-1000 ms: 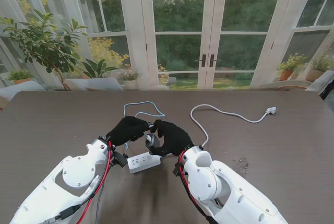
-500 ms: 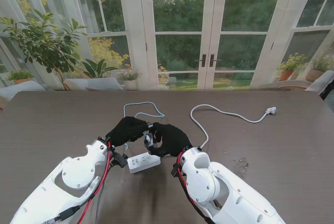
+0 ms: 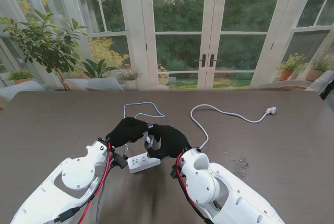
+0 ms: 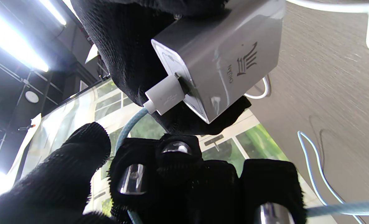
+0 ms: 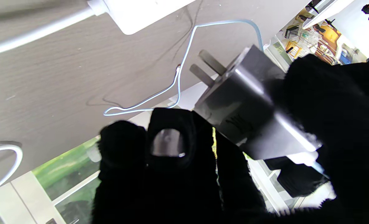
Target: Set up the charging station
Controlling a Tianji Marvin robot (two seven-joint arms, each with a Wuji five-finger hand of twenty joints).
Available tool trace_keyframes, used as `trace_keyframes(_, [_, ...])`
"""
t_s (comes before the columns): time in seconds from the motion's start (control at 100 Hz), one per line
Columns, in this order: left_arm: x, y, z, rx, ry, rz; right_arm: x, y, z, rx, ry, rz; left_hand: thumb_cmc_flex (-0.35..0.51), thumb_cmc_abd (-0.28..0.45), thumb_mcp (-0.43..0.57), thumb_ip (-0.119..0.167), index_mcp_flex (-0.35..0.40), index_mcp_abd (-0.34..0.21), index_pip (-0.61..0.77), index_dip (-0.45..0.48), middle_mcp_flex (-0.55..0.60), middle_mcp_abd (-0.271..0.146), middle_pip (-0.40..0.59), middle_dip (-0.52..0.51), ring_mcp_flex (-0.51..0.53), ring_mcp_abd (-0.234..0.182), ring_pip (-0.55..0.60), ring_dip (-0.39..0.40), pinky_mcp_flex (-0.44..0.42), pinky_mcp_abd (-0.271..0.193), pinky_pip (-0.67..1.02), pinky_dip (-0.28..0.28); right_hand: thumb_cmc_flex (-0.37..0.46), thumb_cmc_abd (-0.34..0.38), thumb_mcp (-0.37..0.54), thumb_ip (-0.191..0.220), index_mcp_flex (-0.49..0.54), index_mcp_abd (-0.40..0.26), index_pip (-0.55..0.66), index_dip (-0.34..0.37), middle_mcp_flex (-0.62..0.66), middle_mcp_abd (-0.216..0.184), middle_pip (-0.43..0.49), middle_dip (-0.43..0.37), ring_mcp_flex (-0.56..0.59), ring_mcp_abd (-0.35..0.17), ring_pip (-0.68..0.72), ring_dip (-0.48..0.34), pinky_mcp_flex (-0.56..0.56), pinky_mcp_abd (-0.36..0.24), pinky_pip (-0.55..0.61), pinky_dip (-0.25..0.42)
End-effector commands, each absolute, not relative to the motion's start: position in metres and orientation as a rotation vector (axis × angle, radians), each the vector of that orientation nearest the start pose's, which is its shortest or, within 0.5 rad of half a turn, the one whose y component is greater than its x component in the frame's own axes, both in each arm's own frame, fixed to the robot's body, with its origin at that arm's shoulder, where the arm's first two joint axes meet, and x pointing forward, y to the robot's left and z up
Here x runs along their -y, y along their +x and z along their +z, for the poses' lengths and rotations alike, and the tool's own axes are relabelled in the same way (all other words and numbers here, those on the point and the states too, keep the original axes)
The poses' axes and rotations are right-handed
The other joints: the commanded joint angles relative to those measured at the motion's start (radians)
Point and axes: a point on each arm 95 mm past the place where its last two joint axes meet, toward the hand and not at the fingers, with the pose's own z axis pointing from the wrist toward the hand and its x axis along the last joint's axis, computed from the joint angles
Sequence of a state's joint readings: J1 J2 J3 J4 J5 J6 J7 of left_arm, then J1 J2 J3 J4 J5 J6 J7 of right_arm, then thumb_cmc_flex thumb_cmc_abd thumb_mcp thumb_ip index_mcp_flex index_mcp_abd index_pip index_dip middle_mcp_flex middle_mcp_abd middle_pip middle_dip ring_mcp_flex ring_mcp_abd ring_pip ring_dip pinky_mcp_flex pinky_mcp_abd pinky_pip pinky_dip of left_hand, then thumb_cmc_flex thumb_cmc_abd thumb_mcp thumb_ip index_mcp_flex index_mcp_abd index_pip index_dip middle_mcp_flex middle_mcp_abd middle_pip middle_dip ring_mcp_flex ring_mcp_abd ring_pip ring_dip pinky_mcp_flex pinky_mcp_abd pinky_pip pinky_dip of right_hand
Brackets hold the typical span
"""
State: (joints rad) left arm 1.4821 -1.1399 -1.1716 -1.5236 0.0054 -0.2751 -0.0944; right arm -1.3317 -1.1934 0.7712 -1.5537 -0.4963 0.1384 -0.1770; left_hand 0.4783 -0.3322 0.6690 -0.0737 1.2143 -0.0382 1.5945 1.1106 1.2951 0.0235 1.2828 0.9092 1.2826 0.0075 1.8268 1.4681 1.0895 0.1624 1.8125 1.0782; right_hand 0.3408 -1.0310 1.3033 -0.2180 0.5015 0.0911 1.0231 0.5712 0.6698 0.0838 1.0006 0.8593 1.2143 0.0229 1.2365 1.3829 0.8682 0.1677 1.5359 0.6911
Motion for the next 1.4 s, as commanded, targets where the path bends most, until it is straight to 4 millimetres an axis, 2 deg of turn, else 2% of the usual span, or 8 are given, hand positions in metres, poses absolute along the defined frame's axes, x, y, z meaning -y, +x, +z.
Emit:
trace_keyframes(0.0, [0.035,0.414,-0.307,-1.052,-1.92,-2.37,-0.156,0.393,-0.32,1.688,-1.878,-2.323,0.002,-0.005,0.022,0.028,0.087,0.191,0.135,0.01,0.06,0.125,0.232,0.018,-0.057,-0.58,0.166,0.102,0.026,-0.04,0.282,0.009,0.045,0.017,0.036,0.015,0.027,-0.009,0.095,0.025,0.059,-0.025,0.043,0.023,0.06,-0.004,0.028,-0.66,0.024,-0.001,0.071,0.01])
trace_keyframes(0.22, [0.036,0.413,-0.306,-1.045,-1.917,-2.376,-0.157,0.393,-0.321,1.679,-1.89,-2.309,-0.001,-0.004,0.023,0.027,0.087,0.191,0.135,0.01,0.059,0.125,0.232,0.018,-0.057,-0.58,0.166,0.102,0.026,-0.039,0.282,0.009,0.081,0.086,0.043,0.032,0.107,0.012,0.137,0.028,0.163,-0.016,0.037,0.032,0.101,0.004,0.018,-0.652,0.068,0.01,0.065,0.002])
trace_keyframes(0.33, [0.035,0.413,-0.306,-1.041,-1.914,-2.376,-0.158,0.393,-0.322,1.666,-1.897,-2.31,-0.001,-0.004,0.023,0.027,0.087,0.191,0.135,0.01,0.059,0.125,0.232,0.017,-0.057,-0.58,0.166,0.102,0.026,-0.039,0.282,0.009,0.129,0.104,0.033,-0.101,0.121,0.001,0.23,-0.153,0.224,-0.011,0.025,0.058,0.101,0.003,0.029,-0.622,0.098,0.014,0.054,-0.01])
trace_keyframes(0.42, [0.035,0.412,-0.306,-1.034,-1.913,-2.376,-0.159,0.393,-0.322,1.654,-1.905,-2.307,-0.002,-0.003,0.023,0.027,0.087,0.191,0.135,0.01,0.059,0.125,0.232,0.017,-0.057,-0.58,0.166,0.102,0.026,-0.039,0.282,0.009,0.152,0.116,0.028,-0.125,0.129,-0.008,0.274,-0.196,0.255,-0.005,0.019,0.063,0.102,-0.014,0.034,-0.616,0.122,0.007,0.038,-0.018])
trace_keyframes(1.1, [0.037,0.409,-0.308,-1.009,-1.905,-2.379,-0.162,0.394,-0.327,1.611,-1.933,-2.278,-0.01,0.009,0.012,0.021,0.086,0.183,0.125,0.005,0.059,0.122,0.224,0.014,-0.057,-0.58,0.166,0.102,0.026,-0.038,0.282,-0.011,0.163,0.207,0.063,-0.119,0.199,-0.077,0.383,-0.26,0.374,-0.005,-0.006,0.052,0.103,-0.037,0.042,-0.591,0.203,0.013,-0.033,-0.039])
trace_keyframes(1.36, [0.035,0.409,-0.308,-1.003,-1.889,-2.357,-0.162,0.396,-0.332,1.596,-1.888,-2.273,-0.029,0.012,-0.006,0.013,0.082,0.13,-0.007,-0.086,0.067,0.119,0.073,-0.031,-0.057,-0.58,0.166,0.102,0.019,-0.03,0.282,-0.174,0.192,0.221,0.095,-0.132,0.217,-0.157,0.435,-0.239,0.422,-0.03,0.0,0.103,0.104,-0.073,0.078,-0.571,0.23,-0.049,-0.024,-0.036])
trace_keyframes(1.37, [0.035,0.409,-0.308,-1.003,-1.889,-2.356,-0.162,0.396,-0.332,1.595,-1.887,-2.272,-0.029,0.013,-0.003,0.013,0.085,0.128,-0.029,-0.099,0.073,0.12,0.053,-0.038,-0.032,-0.476,0.062,-0.003,0.018,-0.025,0.281,-0.183,0.192,0.222,0.097,-0.133,0.216,-0.159,0.438,-0.239,0.423,-0.031,-0.001,0.108,0.104,-0.074,0.08,-0.57,0.23,-0.051,-0.024,-0.035])
trace_keyframes(1.39, [0.035,0.409,-0.308,-1.002,-1.888,-2.355,-0.162,0.396,-0.333,1.594,-1.884,-2.272,-0.033,0.01,-0.002,0.011,0.083,0.126,-0.045,-0.115,0.071,0.12,0.03,-0.041,-0.007,-0.135,-0.089,-0.342,0.017,-0.019,0.281,-0.206,0.193,0.223,0.099,-0.134,0.214,-0.16,0.44,-0.239,0.424,-0.031,-0.001,0.111,0.104,-0.075,0.081,-0.569,0.231,-0.052,-0.023,-0.035])
